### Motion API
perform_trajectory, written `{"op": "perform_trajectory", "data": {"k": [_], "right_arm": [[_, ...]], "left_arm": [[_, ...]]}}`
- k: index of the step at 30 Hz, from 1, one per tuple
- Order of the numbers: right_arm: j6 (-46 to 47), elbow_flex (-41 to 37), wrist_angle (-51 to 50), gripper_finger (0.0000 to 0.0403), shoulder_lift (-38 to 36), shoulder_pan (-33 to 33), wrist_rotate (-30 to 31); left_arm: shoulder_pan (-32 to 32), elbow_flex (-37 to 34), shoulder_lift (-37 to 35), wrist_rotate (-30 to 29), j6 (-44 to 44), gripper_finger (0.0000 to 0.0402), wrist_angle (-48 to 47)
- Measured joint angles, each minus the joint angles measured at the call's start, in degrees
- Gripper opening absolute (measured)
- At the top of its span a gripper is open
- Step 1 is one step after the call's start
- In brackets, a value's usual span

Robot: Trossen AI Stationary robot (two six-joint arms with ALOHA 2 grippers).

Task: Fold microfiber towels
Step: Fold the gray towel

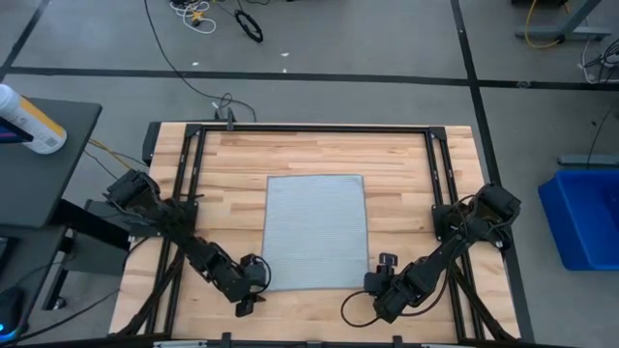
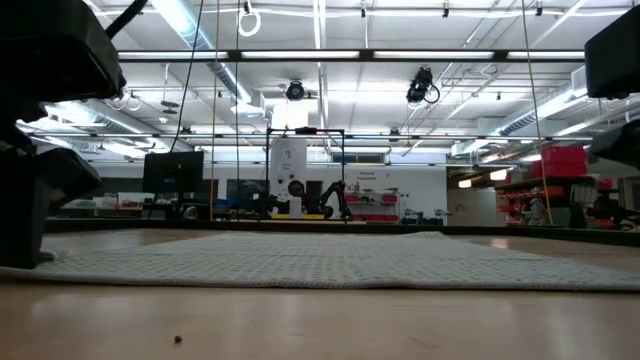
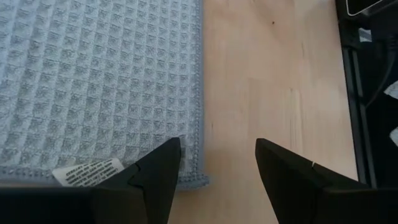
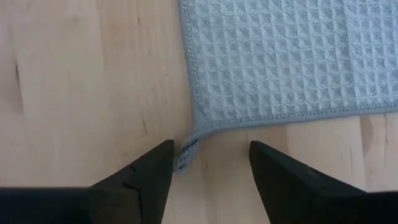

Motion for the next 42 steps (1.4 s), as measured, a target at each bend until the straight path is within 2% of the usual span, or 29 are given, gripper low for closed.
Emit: {"op": "perform_trajectory", "data": {"k": [10,16,24,42], "right_arm": [[0.9,0.0,0.2,0.0223,0.0,0.2,0.3],[1.5,0.0,1.3,0.0214,0.0,0.2,-1.1],[4.1,0.0,2.1,0.0224,0.0,0.1,-3.0],[6.4,0.0,3.9,0.0159,0.0,-0.2,-4.9]], "left_arm": [[-0.2,0.1,0.4,-5.3,0.0,0.0222,-2.9],[-0.2,0.0,0.4,-5.4,0.3,0.0222,-3.1],[-0.2,0.0,0.4,-5.7,0.3,0.0222,-3.3],[-0.2,-0.1,0.5,-5.9,0.5,0.0222,-3.3]]}}
